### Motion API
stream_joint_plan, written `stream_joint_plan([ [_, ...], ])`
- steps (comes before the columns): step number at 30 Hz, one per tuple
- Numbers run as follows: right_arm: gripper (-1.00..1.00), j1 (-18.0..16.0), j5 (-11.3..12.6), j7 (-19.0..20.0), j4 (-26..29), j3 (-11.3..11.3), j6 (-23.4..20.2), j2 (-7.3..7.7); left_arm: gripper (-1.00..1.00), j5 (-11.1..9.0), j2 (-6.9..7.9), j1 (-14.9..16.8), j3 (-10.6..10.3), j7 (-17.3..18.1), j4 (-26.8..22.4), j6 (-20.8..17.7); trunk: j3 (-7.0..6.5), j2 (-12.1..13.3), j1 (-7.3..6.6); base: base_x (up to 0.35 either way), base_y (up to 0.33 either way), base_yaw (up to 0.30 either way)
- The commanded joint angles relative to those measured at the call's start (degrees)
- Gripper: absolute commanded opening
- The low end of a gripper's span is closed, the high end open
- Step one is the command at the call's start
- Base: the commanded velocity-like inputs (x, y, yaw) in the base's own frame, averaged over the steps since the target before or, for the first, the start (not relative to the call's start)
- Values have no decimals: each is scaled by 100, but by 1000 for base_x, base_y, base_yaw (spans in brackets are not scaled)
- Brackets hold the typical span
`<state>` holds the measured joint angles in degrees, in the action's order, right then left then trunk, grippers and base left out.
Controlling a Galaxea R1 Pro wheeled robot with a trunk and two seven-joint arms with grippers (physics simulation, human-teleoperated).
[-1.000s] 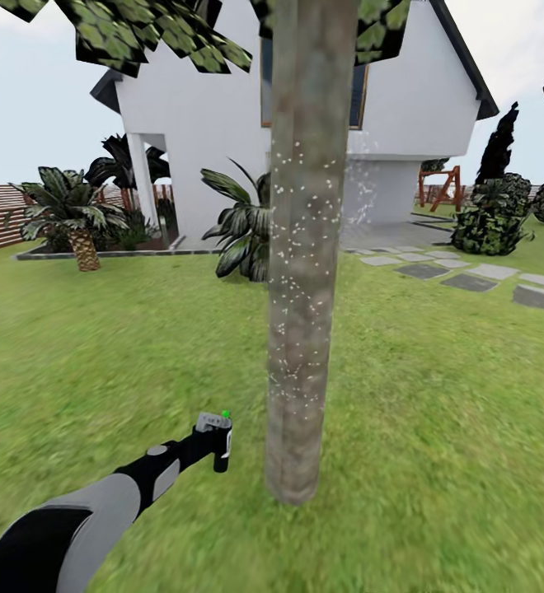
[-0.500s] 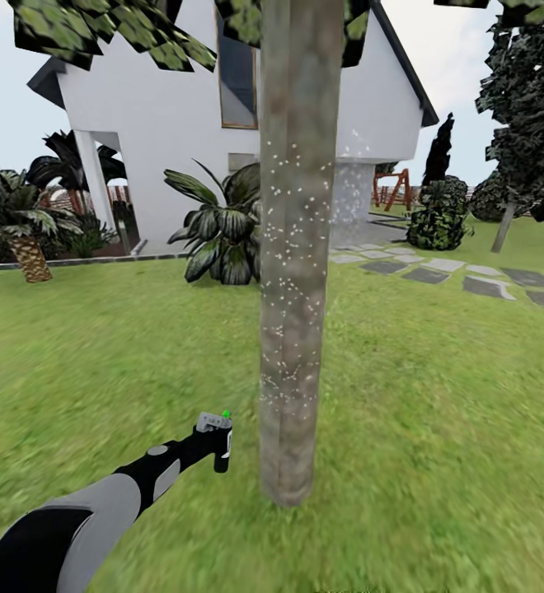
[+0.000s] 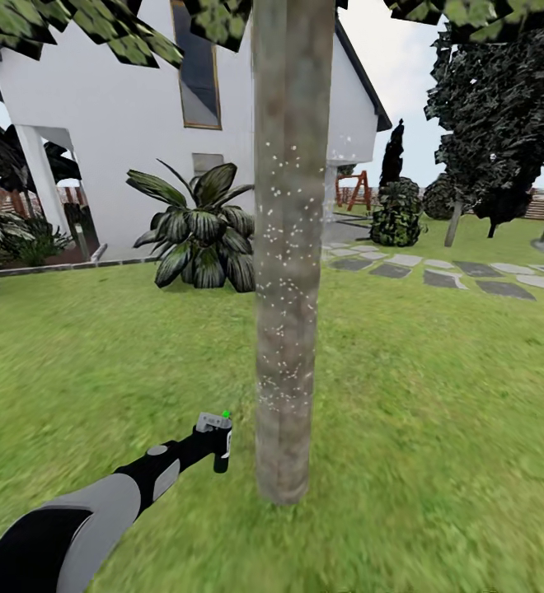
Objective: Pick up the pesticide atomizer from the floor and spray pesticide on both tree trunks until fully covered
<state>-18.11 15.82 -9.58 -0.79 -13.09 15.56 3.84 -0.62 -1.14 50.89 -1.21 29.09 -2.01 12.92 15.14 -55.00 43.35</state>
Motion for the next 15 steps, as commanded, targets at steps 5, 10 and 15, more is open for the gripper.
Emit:
stream_joint_plan([
  [5,100,0,0,0,0,0,0,0,-100,0,-2,0,7,0,-1,0,0,0,0,0,350,-30],
  [10,100,0,0,0,0,0,0,0,-100,1,-6,0,7,0,-1,0,0,0,0,0,350,-2],
  [15,100,0,0,0,0,0,0,0,-100,0,-9,0,0,0,-1,-3,12,0,0,25,350,-61],
])
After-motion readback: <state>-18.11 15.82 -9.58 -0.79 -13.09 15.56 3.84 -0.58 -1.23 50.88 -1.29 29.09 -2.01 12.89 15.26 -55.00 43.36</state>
